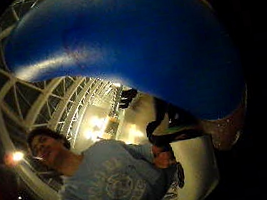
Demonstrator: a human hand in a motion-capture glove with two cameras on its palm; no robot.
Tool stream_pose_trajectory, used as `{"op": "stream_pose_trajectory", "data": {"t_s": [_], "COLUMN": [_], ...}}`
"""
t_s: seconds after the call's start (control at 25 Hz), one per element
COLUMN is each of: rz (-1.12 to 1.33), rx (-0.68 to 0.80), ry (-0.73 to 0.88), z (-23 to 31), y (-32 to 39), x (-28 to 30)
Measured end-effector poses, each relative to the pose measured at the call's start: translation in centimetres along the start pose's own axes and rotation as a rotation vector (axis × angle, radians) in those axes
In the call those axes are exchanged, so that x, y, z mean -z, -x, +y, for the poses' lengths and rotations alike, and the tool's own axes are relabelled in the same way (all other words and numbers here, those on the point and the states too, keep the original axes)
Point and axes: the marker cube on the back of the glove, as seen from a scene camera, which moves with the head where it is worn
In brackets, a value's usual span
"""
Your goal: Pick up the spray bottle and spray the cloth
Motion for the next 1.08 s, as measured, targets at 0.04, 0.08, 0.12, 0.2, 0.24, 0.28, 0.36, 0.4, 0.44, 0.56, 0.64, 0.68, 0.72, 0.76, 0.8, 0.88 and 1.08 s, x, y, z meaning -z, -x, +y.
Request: {"op": "stream_pose_trajectory", "data": {"t_s": [0.04, 0.08, 0.12, 0.2, 0.24, 0.28, 0.36, 0.4, 0.44, 0.56, 0.64, 0.68, 0.72, 0.76, 0.8, 0.88, 1.08], "rz": [0.006, 0.010, 0.015, 0.044, 0.070, 0.100, 0.179, 0.231, 0.288, 0.455, 0.549, 0.589, 0.623, 0.652, 0.680, 0.729, 0.803], "rx": [-0.005, -0.007, -0.006, 0.004, 0.011, 0.017, 0.023, 0.022, 0.018, -0.003, -0.022, -0.032, -0.043, -0.055, -0.067, -0.093, -0.136], "ry": [0.005, 0.001, -0.018, -0.095, -0.133, -0.159, -0.190, -0.203, -0.216, -0.251, -0.271, -0.281, -0.291, -0.300, -0.309, -0.326, -0.364], "z": [0.4, 0.9, 1.4, 2.1, 2.7, 3.5, 5.8, 7.2, 8.6, 13.5, 17.0, 18.6, 20.3, 21.8, 23.3, 26.1, 29.7], "y": [0.1, 0.3, 0.7, 1.6, 2.1, 2.7, 3.8, 4.2, 4.5, 5.3, 5.6, 5.6, 5.7, 5.7, 5.7, 5.5, 5.1], "x": [0.1, 0.3, 0.7, 1.9, 2.7, 3.7, 5.8, 7.1, 8.6, 12.7, 15.1, 16.2, 17.2, 18.0, 18.8, 19.9, 22.2]}}
